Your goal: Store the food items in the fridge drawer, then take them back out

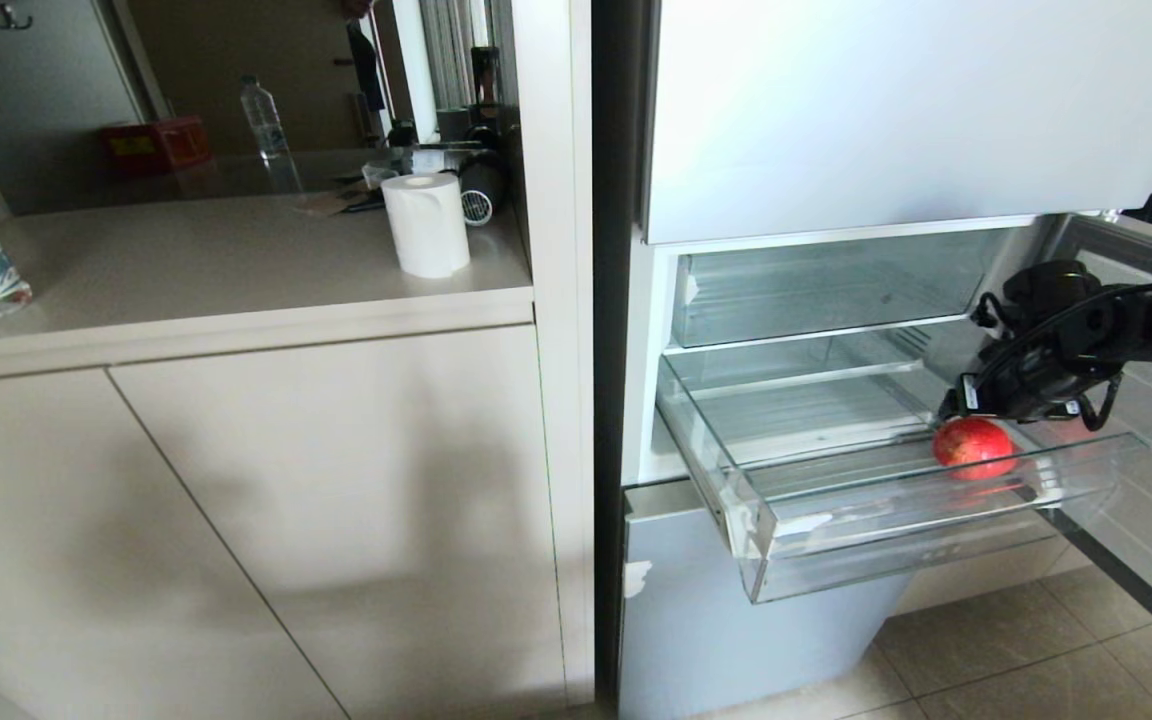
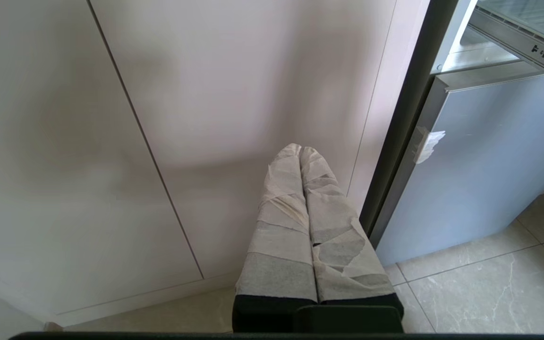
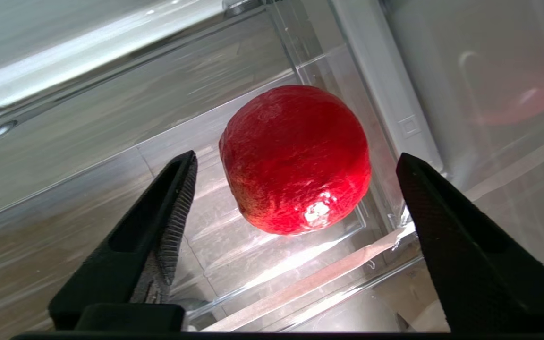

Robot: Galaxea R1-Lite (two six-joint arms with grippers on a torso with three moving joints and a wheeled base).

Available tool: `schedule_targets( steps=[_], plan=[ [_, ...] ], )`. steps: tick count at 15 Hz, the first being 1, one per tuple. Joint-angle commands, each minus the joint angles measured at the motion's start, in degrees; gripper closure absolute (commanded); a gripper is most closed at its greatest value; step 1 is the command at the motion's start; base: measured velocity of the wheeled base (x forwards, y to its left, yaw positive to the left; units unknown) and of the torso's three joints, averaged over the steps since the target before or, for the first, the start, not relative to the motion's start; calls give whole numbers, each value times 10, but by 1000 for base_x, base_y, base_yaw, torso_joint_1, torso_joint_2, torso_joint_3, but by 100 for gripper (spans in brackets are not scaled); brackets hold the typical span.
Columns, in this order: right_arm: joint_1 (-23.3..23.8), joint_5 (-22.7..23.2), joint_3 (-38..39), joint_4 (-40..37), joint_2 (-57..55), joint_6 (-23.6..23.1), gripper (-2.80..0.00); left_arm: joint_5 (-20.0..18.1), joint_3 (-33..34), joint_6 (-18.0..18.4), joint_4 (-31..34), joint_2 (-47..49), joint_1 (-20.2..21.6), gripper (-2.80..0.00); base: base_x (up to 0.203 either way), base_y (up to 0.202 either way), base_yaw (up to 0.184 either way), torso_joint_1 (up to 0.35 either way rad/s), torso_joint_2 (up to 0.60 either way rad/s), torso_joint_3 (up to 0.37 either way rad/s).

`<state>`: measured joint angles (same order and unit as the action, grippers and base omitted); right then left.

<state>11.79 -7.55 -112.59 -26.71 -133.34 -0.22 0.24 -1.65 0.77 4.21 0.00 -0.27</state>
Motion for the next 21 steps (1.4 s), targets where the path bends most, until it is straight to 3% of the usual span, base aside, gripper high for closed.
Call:
schedule_targets(
  steps=[1, 21],
  plan=[
    [0, 0, 0, -1, -8, 0, -280, 0, 1, 0, 0, 0, 0, 0, 0, 0, 0, 0, 0, 0],
    [0, -6, -10, 10, -53, 0, -280, 0, 1, 0, 0, 0, 0, 0, 0, 0, 0, 0, 0, 0]
  ],
)
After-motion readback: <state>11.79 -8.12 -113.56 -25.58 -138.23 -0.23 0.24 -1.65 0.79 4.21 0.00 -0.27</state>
